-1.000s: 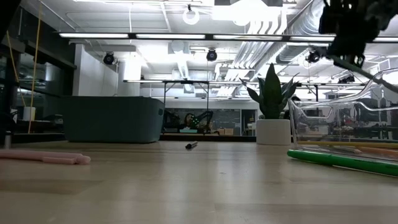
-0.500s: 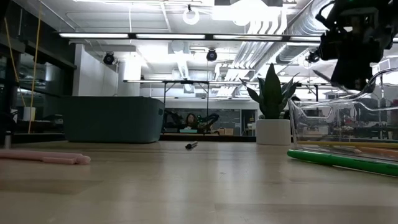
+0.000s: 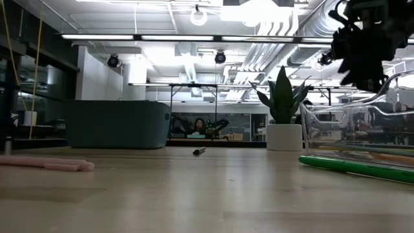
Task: Sort pens & pencils
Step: Adjust the transparent bin on the table
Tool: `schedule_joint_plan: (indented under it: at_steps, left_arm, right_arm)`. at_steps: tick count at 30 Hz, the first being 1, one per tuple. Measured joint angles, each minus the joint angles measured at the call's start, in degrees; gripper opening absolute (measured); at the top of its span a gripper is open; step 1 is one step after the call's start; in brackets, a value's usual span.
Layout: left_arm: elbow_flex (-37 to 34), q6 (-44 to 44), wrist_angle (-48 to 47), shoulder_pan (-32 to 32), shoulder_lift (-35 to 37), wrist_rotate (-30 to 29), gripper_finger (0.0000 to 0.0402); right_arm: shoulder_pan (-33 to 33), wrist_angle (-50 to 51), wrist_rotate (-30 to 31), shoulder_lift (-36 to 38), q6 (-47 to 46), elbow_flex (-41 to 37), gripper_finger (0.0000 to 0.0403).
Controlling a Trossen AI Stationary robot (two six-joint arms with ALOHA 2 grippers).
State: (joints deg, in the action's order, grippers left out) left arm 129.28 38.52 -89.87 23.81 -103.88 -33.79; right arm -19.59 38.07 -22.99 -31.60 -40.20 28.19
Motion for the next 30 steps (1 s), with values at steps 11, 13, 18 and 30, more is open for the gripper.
schedule_joint_plan:
  at_steps: [11,13,18,30]
  left_arm:
    - [-16.73,11.21,0.11,3.74,3.96,4.63,0.0150]
    - [-19.74,11.34,1.76,3.68,4.02,6.95,0.0150]
    - [-26.46,9.69,10.43,3.57,3.91,12.30,0.0150]
    - [-26.92,-9.65,43.23,1.93,6.12,12.67,0.0149]
  right_arm:
    - [8.15,-34.14,-2.51,0.50,-7.50,0.03,0.0114]
    - [9.56,-37.07,-1.02,-1.17,-8.41,0.03,0.0114]
    - [13.31,-39.85,-0.80,-7.67,-5.93,1.29,0.0114]
    - [15.85,-39.47,-5.49,-23.06,7.24,19.26,0.0114]
